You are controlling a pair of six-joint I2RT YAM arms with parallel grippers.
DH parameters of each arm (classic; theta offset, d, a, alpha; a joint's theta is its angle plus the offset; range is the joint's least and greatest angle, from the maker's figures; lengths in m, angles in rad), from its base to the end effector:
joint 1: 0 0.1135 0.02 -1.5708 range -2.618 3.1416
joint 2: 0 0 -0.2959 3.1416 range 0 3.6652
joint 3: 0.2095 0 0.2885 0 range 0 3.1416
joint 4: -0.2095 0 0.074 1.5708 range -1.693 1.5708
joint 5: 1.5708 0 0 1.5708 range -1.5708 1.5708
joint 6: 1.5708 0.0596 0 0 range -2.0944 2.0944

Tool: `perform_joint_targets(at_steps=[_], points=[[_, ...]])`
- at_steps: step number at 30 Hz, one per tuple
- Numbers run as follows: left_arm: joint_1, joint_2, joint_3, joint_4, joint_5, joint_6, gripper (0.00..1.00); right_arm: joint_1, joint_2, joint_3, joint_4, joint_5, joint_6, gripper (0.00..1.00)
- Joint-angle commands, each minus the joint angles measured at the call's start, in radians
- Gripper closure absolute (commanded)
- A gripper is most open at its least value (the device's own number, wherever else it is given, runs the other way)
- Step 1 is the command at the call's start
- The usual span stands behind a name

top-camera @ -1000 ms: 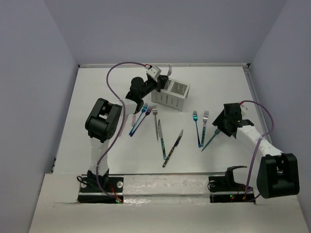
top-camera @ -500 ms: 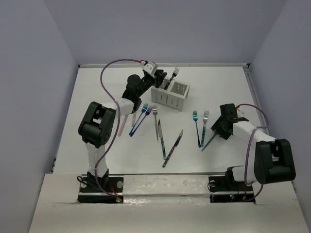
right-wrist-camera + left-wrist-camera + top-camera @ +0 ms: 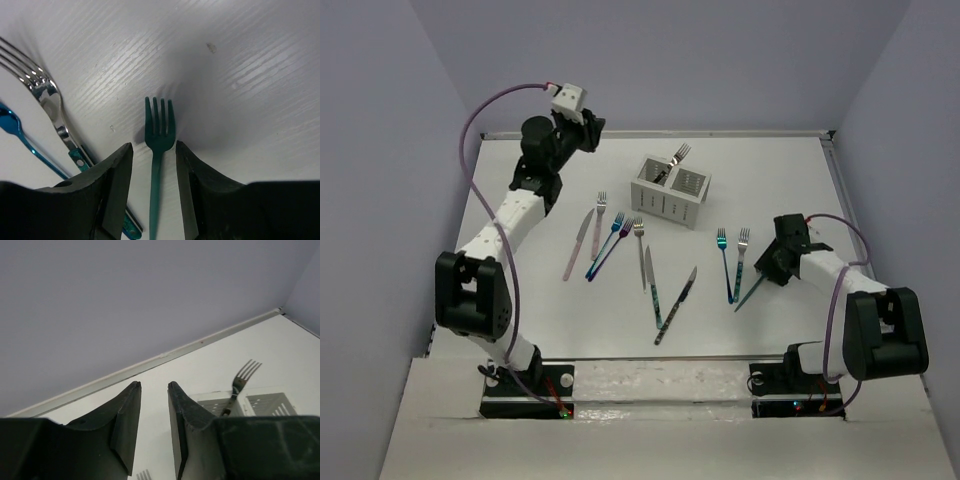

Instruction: Sort the eating utensils into containers

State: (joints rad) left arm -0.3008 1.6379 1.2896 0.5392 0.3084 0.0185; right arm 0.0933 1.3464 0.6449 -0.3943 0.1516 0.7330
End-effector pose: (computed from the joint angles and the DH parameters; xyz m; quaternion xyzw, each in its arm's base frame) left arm 0.4282 -0.1518 0.3936 0.2169 0.6021 -0.2040 0.7408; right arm 0.2689 0.0161 0.1475 0.3216 0.9144 0.0268 0.2444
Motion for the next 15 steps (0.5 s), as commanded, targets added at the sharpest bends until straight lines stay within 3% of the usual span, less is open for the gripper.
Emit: perform_joint_targets(at_steps=[1, 7, 10, 13, 15], points=[[0.124, -0.133, -0.033, -0.123, 0.064, 0.029, 0.6, -0.001, -0.041, -0.044, -0.023, -0.109, -0.009, 0.53], [0.18, -0.291, -0.162, -0.157, 0.026, 0.19, 0.58, -0.001, -0.064, -0.076, -0.046, -0.124, 0.031, 0.55], [0.204, -0.348, -0.22, -0.176, 0.026, 0.233, 0.57, -0.001, -0.02, -0.08, -0.023, -0.1, 0.036, 0.68], [0.227, -0.4, -0.294, -0.176, -0.005, 0.268, 0.55, -0.001, 0.042, -0.064, -0.015, -0.089, 0.014, 0.96], [0.242, -0.424, -0.357, -0.176, -0.014, 0.293, 0.54, -0.001, 0.043, -0.053, -0.018, -0.063, 0.003, 1.0]])
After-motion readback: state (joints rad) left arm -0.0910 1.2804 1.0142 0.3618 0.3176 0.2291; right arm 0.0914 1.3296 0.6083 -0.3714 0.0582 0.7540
